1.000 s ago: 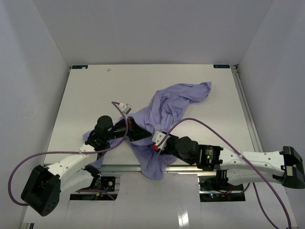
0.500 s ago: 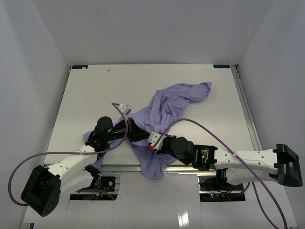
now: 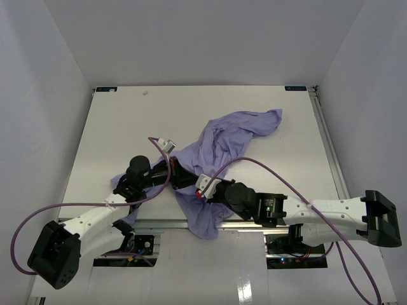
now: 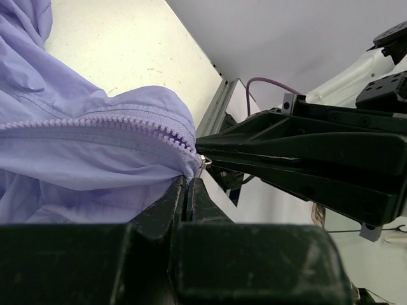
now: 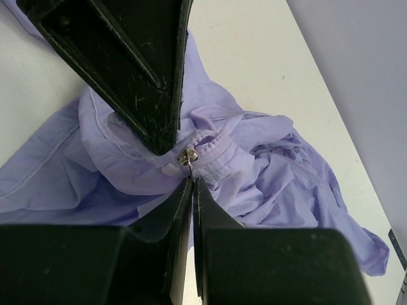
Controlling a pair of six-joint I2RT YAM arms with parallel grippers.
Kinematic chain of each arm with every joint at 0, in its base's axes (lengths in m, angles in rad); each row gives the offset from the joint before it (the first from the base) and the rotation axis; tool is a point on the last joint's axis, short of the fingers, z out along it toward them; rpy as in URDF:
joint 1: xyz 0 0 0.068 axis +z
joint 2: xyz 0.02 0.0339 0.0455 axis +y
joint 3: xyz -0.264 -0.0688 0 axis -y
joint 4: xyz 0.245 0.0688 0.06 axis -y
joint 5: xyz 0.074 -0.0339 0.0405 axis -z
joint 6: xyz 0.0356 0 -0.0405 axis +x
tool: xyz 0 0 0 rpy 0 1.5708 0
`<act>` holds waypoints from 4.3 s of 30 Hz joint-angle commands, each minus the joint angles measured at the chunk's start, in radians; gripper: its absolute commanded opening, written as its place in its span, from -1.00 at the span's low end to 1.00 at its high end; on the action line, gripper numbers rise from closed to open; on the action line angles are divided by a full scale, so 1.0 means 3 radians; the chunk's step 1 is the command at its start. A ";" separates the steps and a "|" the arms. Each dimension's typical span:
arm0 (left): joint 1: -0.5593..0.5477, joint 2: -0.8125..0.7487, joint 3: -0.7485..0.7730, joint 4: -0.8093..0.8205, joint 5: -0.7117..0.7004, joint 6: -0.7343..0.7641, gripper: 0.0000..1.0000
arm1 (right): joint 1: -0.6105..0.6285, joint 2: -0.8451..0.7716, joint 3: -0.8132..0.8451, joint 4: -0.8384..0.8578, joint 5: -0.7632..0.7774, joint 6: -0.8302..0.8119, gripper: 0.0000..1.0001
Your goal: Zip up the jacket
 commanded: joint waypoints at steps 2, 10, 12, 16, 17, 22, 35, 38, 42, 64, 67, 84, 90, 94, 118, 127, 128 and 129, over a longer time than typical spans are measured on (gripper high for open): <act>0.0027 0.0020 -0.0016 -0.0106 -0.0043 0.0132 -1.00 | 0.0008 0.0047 0.0484 -0.0136 0.0132 -0.0162 -0.85; 0.0027 0.0071 0.0001 -0.0270 -0.0200 0.0285 -1.00 | 0.0005 0.0288 0.0934 -0.0933 0.0145 -0.0249 -0.85; 0.0027 0.0060 0.0005 -0.0310 -0.0226 0.0320 -1.00 | 0.0005 0.0335 0.1004 -0.1048 0.0174 -0.0319 -0.85; 0.0027 -0.0002 0.0001 -0.0335 -0.0244 0.0360 -1.00 | -0.0003 0.0409 0.1127 -0.1159 0.0284 -0.0453 -0.85; 0.0027 -0.0020 -0.0005 -0.0328 -0.0237 0.0362 -1.00 | -0.0014 0.0418 0.1145 -0.1157 0.0266 -0.0518 -0.85; 0.0027 -0.0059 -0.0063 -0.0234 -0.0173 0.0340 -1.00 | -0.0142 0.0538 0.1265 -0.1082 0.0051 -0.0889 -0.69; 0.0027 -0.0038 -0.0139 -0.0066 -0.0110 0.0253 -1.00 | -0.1211 0.0316 0.1230 -0.0759 -0.1041 0.1022 0.26; 0.0027 -0.0032 -0.0146 -0.0050 -0.0116 0.0237 -1.00 | -0.1619 -0.0158 0.0587 -0.0162 -0.2027 0.1791 0.36; 0.0027 -0.0046 -0.0145 -0.0072 -0.0138 0.0230 -1.00 | -0.1687 -0.0527 0.0110 0.0272 -0.2142 0.2170 0.36; 0.0032 0.0063 -0.0118 0.0105 -0.0127 0.0083 -1.00 | -0.1666 -0.0966 -0.1037 0.1501 -0.1848 0.3069 0.56; 0.0032 0.0051 -0.0125 0.0114 -0.0121 0.0081 -1.00 | -0.1644 -0.0890 -0.1041 0.1541 -0.1814 0.3117 0.54; 0.0032 0.0089 -0.0149 0.0142 -0.0119 0.0087 -1.00 | -0.1240 -0.0502 -0.0872 0.1802 -0.1632 0.2741 0.39; 0.0032 0.0108 -0.0165 0.0169 -0.0109 0.0086 -1.00 | -0.1127 -0.0413 -0.0797 0.1829 -0.1492 0.2557 0.36; 0.0032 0.0098 -0.0175 0.0173 -0.0109 0.0086 -1.00 | -0.1077 -0.0328 -0.0723 0.1846 -0.1465 0.2435 0.28; 0.0032 0.0055 -0.0021 -0.0141 -0.0278 0.0053 -1.00 | 0.0036 -0.0253 -0.0563 0.1329 0.0394 0.1572 0.15; 0.0032 -0.0016 0.0029 -0.0251 -0.0308 0.0045 -1.00 | 0.0034 -0.0173 -0.0627 0.1109 -0.0265 0.1890 0.03; 0.0032 -0.0019 0.0035 -0.0256 -0.0308 0.0044 -1.00 | 0.0031 -0.0143 -0.0627 0.1106 -0.0315 0.1899 0.04; 0.0032 -0.0019 0.0035 -0.0256 -0.0304 0.0040 -1.00 | 0.0031 -0.0120 -0.0627 0.1106 -0.0334 0.1899 0.04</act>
